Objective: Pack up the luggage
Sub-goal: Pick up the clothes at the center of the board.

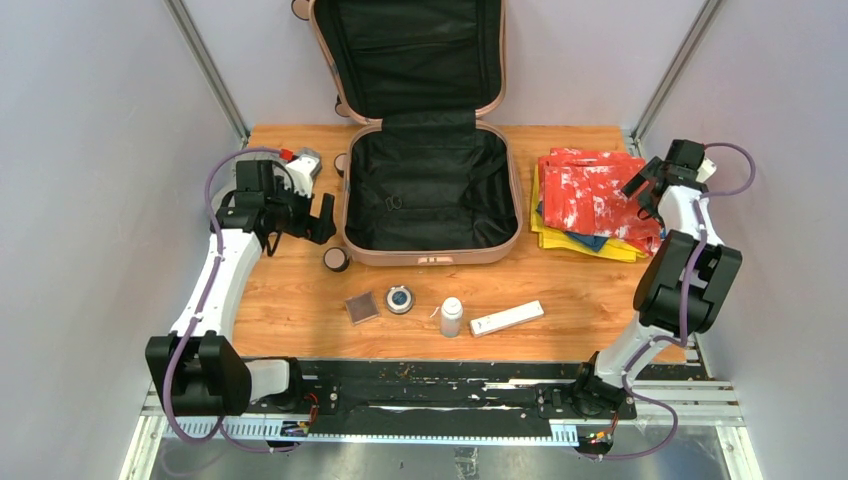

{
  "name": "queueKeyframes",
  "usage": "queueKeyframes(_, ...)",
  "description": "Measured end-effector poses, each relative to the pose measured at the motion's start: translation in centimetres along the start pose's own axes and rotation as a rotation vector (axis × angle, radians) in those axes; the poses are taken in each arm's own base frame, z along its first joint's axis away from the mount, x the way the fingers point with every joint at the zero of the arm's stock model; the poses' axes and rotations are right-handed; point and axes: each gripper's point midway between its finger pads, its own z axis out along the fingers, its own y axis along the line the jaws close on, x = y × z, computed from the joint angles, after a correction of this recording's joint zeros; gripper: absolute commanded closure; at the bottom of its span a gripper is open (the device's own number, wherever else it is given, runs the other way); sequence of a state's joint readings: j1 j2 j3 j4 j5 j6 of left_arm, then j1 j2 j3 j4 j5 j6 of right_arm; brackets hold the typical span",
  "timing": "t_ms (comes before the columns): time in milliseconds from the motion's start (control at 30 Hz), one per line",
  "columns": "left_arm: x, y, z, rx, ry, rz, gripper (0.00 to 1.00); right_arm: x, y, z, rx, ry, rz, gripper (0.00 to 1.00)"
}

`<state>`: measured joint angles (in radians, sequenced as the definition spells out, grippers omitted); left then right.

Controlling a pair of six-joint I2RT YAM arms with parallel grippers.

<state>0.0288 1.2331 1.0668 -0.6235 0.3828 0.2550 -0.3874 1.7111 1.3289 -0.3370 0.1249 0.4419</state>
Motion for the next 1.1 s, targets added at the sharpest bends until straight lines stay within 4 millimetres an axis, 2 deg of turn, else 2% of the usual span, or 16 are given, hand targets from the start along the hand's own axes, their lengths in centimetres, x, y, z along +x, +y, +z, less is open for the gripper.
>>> queueKeyframes(167, -0.1, 0.3, 0.7, 0.007, 0.014, -0.003, 0.00, 0.6, -0.4, 2.2, 0.031, 0.042, -0.049, 0.00)
queueKeyframes(267, -0.1, 0.3, 0.9, 0.009, 0.019, -0.004, 0.00, 1.8, -0.6, 3.6, 0.029, 0.090, -0.068, 0.00)
queueKeyframes(400, -0.3, 0.3, 0.9, 0.012, 0.013, 0.001, 0.00, 2.8, 0.3, 5.1, -0.036, 0.155, -0.075, 0.00)
queueKeyframes(767, -1.4, 0.5, 0.7, 0.003, -0.014, 0.012, 0.00, 3.7, 2.0, 5.2, -0.138, 0.186, -0.049, 0.00)
queueKeyframes(1100, -1.5, 0.6, 0.8, 0.001, -0.016, 0.010, 0.00, 5.8, 4.0, 3.3, -0.235, 0.190, 0.010, 0.00)
